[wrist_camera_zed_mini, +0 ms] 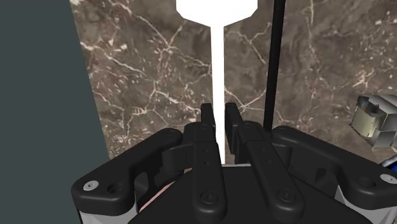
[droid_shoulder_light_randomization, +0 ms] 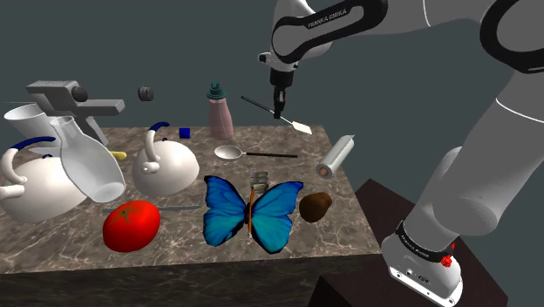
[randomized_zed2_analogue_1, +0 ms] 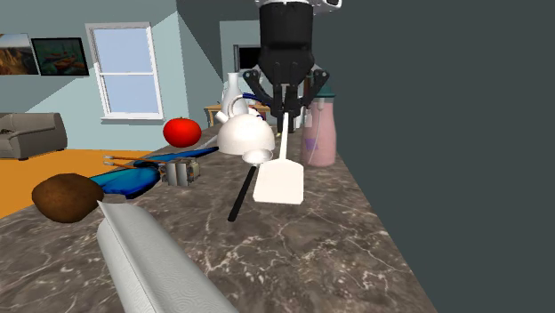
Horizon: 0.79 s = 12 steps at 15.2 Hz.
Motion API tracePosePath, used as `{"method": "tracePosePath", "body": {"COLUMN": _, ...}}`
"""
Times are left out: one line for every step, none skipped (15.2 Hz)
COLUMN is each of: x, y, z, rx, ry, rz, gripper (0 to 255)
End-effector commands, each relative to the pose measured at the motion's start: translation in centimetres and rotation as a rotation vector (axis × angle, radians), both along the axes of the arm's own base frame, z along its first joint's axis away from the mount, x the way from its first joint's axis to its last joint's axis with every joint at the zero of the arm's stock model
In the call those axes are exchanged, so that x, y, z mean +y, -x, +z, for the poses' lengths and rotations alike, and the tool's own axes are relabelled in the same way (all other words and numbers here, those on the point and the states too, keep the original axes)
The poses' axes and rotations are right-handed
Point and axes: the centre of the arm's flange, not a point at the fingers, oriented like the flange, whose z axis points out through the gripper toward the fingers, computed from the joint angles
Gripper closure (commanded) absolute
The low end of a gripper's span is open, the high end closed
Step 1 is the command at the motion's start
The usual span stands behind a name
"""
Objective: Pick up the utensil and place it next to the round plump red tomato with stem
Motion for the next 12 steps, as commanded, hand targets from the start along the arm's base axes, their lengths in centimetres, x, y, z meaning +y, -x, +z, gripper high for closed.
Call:
{"method": "tracePosePath", "body": {"x": -0.1, "y": 0.0, "z": 1.1, "rx": 0.000, "ry": 0.000, "rz": 0.000, "gripper": 255}}
{"method": "tracePosePath", "body": {"x": -0.1, "y": 0.0, "z": 1.6, "rx": 0.000, "ry": 0.000, "rz": 0.000, "gripper": 255}}
{"method": "tracePosePath", "body": {"x": -0.1, "y": 0.0, "z": 2.1, "rx": 0.000, "ry": 0.000, "rz": 0.000, "gripper": 255}}
{"method": "tracePosePath", "body": {"x": -0.1, "y": 0.0, "z": 2.6, "rx": 0.000, "ry": 0.000, "rz": 0.000, "gripper": 255}}
{"method": "tracePosePath", "body": {"x": -0.1, "y": 0.0, "z": 3.2, "rx": 0.000, "ry": 0.000, "rz": 0.000, "gripper": 255}}
{"method": "tracePosePath", "body": {"x": -0.1, "y": 0.0, "z": 3.7, "rx": 0.000, "ry": 0.000, "rz": 0.000, "gripper": 255}}
{"method": "tracePosePath", "body": {"x": -0.1, "y": 0.0, "z": 4.2, "rx": 0.000, "ry": 0.000, "rz": 0.000, "gripper": 255}}
{"method": "tracePosePath", "body": {"x": -0.1, "y": 0.0, "z": 4.8, "rx": 0.000, "ry": 0.000, "rz": 0.000, "gripper": 255}}
{"method": "tracePosePath", "body": {"x": -0.1, "y": 0.0, "z": 4.8, "rx": 0.000, "ry": 0.000, "rz": 0.000, "gripper": 255}}
{"method": "tracePosePath", "body": {"x": 1.2, "y": -0.3, "z": 4.8, "rx": 0.000, "ry": 0.000, "rz": 0.000, "gripper": 255}}
{"method": "tracePosePath", "body": {"x": 2.5, "y": -0.5, "z": 4.8, "rx": 0.000, "ry": 0.000, "rz": 0.000, "gripper": 255}}
{"method": "tracePosePath", "body": {"x": 3.8, "y": -0.7, "z": 4.8, "rx": 0.000, "ry": 0.000, "rz": 0.000, "gripper": 255}}
